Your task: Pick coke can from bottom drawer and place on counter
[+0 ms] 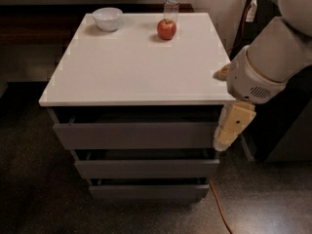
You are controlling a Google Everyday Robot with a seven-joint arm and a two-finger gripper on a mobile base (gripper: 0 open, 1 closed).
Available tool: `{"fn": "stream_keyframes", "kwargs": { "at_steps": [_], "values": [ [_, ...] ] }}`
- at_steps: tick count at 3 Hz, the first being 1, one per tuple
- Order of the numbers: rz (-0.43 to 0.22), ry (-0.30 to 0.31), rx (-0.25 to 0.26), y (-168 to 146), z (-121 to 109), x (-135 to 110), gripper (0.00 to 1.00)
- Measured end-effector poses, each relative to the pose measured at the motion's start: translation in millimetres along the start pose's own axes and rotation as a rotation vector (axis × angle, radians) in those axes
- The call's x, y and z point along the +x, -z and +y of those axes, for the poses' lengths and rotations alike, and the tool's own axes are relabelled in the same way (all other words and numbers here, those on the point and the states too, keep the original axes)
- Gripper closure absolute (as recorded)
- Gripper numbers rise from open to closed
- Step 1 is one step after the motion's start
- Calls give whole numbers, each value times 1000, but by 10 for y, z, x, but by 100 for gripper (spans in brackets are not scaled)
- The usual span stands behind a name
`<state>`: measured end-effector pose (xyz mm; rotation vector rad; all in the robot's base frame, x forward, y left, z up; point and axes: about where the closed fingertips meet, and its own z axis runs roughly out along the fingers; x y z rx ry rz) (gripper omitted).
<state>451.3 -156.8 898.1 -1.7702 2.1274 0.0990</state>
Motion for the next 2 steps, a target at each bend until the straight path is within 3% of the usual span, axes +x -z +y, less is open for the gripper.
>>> {"fn": "stream_keyframes", "kwargs": {
  "at_steps": [2],
  "values": [
    [-28,44,-93,-1073,192,-163,0]
  ]
}}
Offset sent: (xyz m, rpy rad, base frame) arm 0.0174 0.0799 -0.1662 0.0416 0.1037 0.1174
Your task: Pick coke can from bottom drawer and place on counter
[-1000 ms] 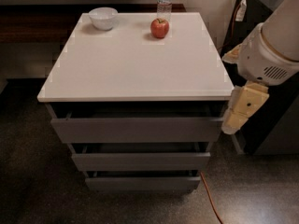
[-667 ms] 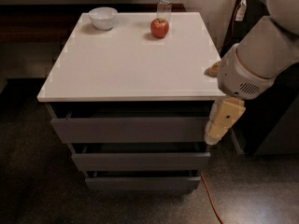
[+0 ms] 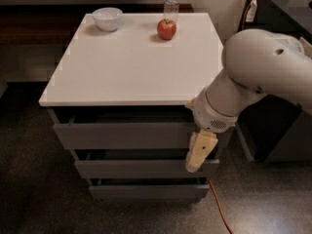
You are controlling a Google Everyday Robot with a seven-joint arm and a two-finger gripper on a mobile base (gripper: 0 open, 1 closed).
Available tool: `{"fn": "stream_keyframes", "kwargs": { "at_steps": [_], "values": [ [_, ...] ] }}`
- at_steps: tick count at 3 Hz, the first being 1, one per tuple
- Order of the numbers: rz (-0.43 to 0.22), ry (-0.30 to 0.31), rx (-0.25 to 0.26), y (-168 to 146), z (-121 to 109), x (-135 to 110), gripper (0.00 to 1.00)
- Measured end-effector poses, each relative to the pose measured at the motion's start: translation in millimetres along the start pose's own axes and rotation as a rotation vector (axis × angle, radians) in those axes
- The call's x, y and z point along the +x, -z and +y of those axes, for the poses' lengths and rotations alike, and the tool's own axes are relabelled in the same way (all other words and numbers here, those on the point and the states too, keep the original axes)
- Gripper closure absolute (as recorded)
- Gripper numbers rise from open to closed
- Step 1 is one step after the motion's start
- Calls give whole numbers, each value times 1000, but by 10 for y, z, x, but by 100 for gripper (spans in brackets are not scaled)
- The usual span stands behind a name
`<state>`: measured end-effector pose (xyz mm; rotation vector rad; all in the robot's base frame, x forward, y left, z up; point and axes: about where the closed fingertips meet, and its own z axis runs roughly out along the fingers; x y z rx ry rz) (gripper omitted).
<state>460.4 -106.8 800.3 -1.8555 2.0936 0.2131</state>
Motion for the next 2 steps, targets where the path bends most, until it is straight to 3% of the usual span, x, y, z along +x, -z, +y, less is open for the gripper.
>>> {"fn": "stream_keyframes", "kwargs": {
  "at_steps": [1,2],
  "values": [
    [30,68,-37,-673,90,-68,0],
    [63,124,-55,-1037,168,-89,0]
  ]
}}
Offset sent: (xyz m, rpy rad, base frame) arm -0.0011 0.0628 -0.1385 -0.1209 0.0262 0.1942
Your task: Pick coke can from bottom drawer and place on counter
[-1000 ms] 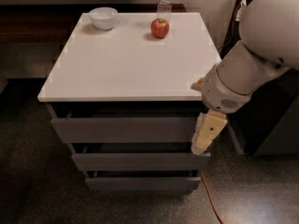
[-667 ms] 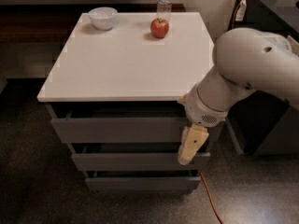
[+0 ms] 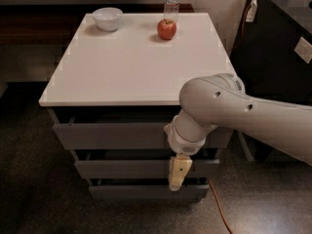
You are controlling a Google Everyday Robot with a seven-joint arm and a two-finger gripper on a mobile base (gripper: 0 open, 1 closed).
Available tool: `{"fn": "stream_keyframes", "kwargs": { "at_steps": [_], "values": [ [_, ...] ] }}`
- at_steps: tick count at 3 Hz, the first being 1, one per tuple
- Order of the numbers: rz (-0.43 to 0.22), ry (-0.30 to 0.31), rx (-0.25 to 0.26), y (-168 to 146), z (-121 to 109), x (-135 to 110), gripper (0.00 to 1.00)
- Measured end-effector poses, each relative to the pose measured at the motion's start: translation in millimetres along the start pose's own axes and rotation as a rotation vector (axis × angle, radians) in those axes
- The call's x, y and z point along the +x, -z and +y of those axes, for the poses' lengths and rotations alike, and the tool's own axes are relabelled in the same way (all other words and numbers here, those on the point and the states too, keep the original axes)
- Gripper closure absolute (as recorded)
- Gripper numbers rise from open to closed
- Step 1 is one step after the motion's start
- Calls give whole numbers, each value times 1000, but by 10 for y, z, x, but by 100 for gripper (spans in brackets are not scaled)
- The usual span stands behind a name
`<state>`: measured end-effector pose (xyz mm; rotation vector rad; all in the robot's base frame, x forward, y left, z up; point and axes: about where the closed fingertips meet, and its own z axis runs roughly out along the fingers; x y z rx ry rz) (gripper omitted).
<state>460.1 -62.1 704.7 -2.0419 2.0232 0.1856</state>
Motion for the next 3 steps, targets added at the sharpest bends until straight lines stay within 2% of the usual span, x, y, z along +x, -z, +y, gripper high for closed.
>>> {"fn": "stream_keyframes", "kwargs": {
  "at_steps": [1,2,3],
  "values": [
    [58,68,9,-374,61,-73,0],
    [142,161,68,-922,178,-96,0],
    [145,161,73,-926,175,-83,0]
  ]
}}
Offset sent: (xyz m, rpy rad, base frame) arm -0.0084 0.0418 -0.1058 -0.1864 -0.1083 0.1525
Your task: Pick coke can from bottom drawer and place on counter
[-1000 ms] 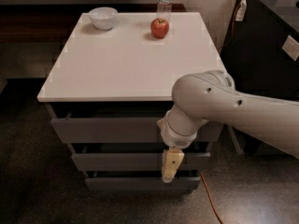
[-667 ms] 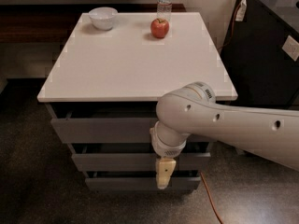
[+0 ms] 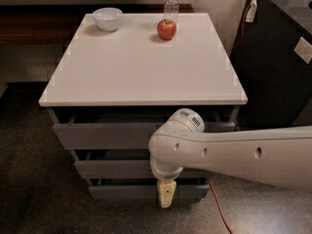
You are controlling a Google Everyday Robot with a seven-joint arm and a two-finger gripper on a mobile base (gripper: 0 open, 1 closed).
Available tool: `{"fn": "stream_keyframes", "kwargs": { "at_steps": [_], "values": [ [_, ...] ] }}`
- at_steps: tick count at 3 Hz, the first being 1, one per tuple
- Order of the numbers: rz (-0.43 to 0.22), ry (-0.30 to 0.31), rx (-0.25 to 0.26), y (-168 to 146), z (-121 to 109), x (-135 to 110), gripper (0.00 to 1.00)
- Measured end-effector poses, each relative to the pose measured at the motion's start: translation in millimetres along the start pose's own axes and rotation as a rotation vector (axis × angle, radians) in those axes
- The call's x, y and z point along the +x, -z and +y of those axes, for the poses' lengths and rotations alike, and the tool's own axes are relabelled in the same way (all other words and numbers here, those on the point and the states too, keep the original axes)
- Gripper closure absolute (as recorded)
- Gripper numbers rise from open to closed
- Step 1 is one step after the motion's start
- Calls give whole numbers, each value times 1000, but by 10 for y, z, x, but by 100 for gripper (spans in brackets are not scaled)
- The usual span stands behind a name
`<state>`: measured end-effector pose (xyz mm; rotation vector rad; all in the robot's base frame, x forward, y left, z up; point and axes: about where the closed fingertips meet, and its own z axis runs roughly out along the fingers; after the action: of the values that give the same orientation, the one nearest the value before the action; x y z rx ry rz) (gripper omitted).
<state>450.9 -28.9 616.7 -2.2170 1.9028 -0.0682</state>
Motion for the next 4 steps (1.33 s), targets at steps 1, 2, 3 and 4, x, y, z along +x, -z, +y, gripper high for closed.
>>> {"fn": "stream_keyframes", "kwargs": {
  "at_steps": [1,2,3,4],
  "values": [
    [-21,-19,-24,-287,-31,-87,0],
    [-39,-19,-33,-649,-99,-196,0],
    [-58,-25,-37,-1022,-162,-251,0],
    [-72,-8,-40,-1344,-111,-360,0]
  ]
}}
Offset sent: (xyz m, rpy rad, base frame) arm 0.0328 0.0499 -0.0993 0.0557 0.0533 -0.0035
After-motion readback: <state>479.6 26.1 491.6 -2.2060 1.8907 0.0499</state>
